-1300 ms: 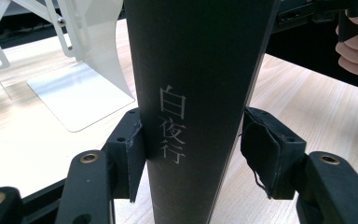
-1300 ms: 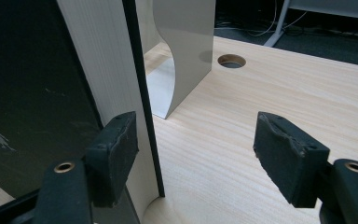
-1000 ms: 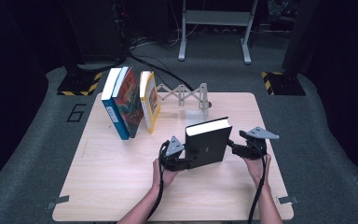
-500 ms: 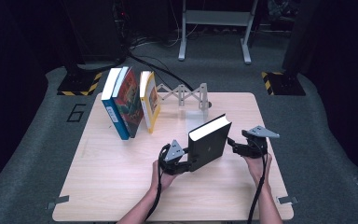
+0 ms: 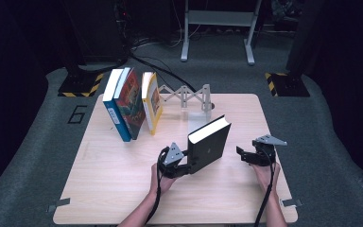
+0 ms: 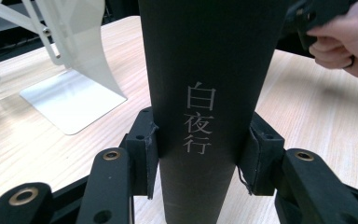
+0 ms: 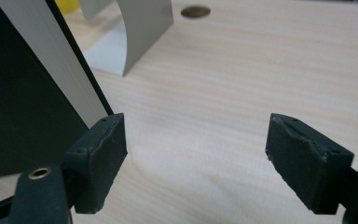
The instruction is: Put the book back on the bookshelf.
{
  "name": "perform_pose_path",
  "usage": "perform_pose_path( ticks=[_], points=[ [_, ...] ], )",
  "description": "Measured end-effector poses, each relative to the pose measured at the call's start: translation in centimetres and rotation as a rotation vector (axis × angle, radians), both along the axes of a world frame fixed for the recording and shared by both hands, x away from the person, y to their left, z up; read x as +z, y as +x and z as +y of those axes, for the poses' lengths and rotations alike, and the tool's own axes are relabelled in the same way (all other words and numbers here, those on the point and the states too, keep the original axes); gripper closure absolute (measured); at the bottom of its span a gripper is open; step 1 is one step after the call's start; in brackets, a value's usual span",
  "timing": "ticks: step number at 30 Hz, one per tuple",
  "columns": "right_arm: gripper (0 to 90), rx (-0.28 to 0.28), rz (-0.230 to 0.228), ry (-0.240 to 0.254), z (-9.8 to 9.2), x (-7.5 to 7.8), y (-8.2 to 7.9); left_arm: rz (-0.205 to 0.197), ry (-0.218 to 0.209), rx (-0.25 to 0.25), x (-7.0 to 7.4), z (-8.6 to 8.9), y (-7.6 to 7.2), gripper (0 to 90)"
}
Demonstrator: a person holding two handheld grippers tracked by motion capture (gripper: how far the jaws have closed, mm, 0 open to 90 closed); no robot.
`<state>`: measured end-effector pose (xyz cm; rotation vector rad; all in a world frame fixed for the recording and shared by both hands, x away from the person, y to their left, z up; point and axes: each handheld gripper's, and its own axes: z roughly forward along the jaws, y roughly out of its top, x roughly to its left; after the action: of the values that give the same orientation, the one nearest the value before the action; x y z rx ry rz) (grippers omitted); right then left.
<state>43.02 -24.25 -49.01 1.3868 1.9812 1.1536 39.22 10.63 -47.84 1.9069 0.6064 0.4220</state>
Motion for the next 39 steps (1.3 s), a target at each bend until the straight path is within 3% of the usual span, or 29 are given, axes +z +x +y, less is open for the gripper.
perform_pose_path(
  ticks=[11,14,17,29,33,37,39],
  points=[
    [14.4,-0.061,0.064,-0.009,-1.0,-3.3,0.1,0.003,0.003,0.047,0.0,2.0,-0.2,54.4],
    [14.5,-0.082,0.050,-0.036,-1.0,-3.2,-0.1,0.003,0.006,0.060,0.1,2.5,-0.3,54.4],
    [14.4,-0.091,0.068,-0.028,-1.2,-3.3,0.0,0.010,0.000,0.072,0.1,3.0,-0.4,54.4],
    [14.5,-0.072,0.089,-0.054,-0.9,-3.6,0.3,0.007,0.013,0.101,0.2,4.1,-1.0,54.0],
    [14.5,-0.069,0.096,-0.044,-1.0,-3.6,0.3,0.037,0.016,0.090,0.5,4.3,-0.7,52.6],
    [14.6,-0.066,0.097,-0.047,-1.0,-3.6,0.3,0.070,-0.019,0.076,0.9,4.4,-0.3,46.3],
    [14.6,-0.071,0.103,-0.039,-1.1,-3.6,0.3,0.068,-0.040,0.062,1.5,4.2,-0.1,42.6]
  ],
)
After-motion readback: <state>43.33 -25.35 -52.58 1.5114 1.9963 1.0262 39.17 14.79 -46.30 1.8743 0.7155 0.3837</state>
